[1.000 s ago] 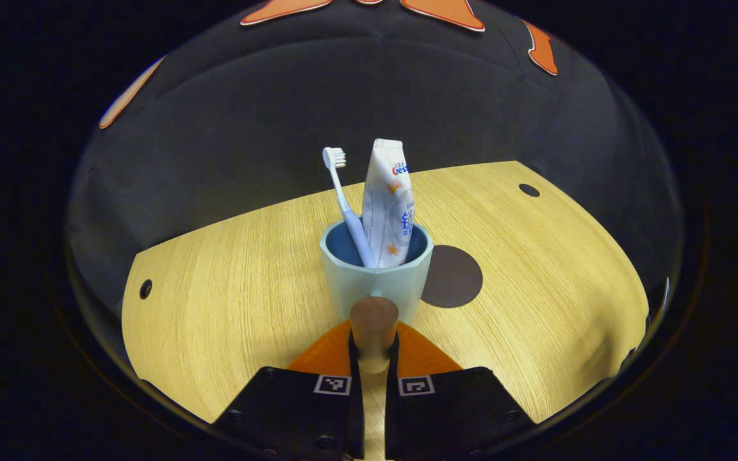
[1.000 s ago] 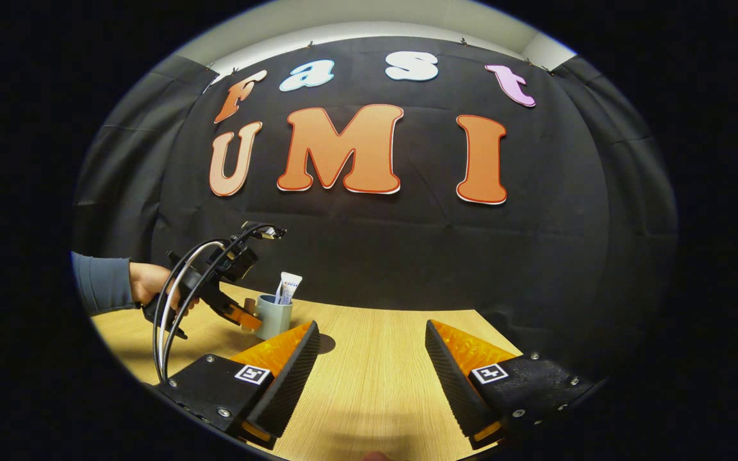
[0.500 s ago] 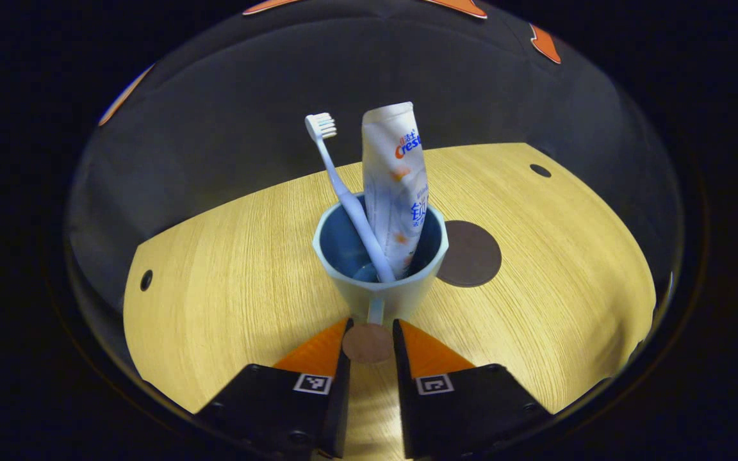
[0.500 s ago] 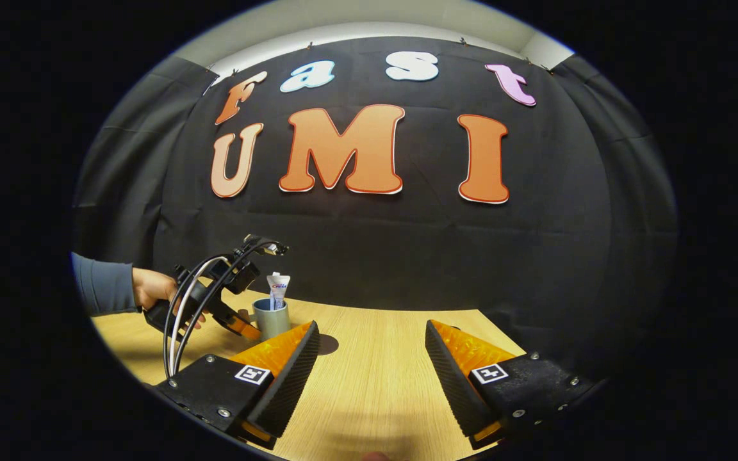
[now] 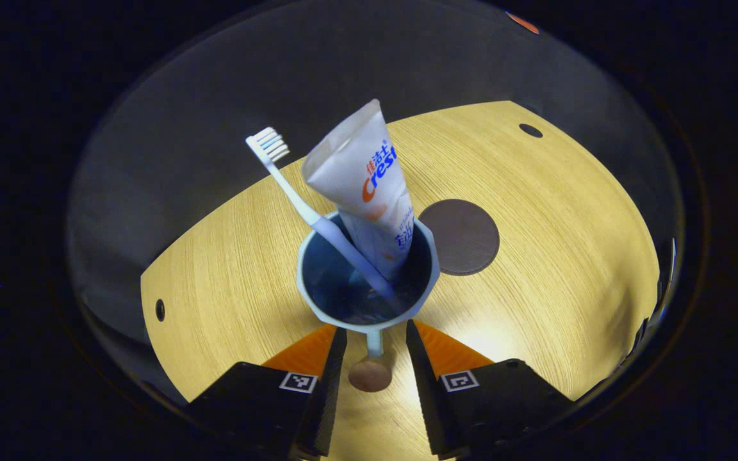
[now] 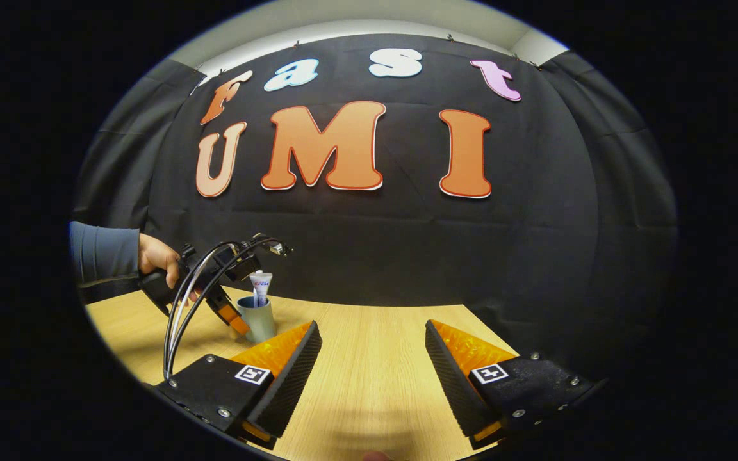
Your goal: Put the toothbrush and toothpaste on the desktop into the cup, then pick up the cup and place it on the coaster on the desktop.
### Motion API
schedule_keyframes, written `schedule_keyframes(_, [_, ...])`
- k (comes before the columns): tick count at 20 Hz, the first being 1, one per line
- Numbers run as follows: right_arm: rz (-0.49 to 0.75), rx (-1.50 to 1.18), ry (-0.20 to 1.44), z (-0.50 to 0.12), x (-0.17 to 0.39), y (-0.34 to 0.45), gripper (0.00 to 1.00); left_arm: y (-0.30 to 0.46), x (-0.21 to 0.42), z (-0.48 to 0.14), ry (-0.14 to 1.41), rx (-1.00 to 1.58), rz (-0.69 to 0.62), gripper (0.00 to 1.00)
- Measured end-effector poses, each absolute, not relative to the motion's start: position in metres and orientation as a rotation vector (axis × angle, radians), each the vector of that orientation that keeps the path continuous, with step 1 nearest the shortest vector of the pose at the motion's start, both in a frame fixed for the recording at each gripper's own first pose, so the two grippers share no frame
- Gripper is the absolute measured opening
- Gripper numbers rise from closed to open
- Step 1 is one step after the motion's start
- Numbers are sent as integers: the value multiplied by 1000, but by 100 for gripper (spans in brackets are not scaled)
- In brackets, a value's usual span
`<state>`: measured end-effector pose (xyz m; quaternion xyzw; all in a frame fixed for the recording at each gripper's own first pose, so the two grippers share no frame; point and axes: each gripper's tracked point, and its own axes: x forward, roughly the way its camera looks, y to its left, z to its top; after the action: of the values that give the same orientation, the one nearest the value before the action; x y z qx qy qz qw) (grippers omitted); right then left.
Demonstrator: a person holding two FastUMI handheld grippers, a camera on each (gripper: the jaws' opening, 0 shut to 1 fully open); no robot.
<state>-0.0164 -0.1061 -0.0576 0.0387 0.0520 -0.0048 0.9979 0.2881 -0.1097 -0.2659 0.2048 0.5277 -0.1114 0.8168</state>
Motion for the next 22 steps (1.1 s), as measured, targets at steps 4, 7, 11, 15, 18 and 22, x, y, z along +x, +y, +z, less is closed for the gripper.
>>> schedule_keyframes(4, [-15, 92, 113, -60, -14, -106, 98, -121, 291, -273, 1130, 410, -265, 30])
schedule_keyframes(7, [-8, 84, 118, -62, -14, -102, 98, -114, 291, -268, 1097, 371, -244, 23])
schedule_keyframes(11, [-2, 65, 111, -59, -16, -100, 99, -118, 289, -263, 1062, 327, -210, 21])
schedule_keyframes(15, [-1, 64, 108, -57, -18, -99, 98, -119, 291, -261, 1026, 306, -223, 20])
schedule_keyframes(18, [-3, 47, 103, -52, -19, -101, 98, -116, 286, -262, 995, 300, -252, 20])
schedule_keyframes(22, [-8, 35, 86, -44, -23, -104, 98, -112, 286, -262, 1006, 277, -285, 20])
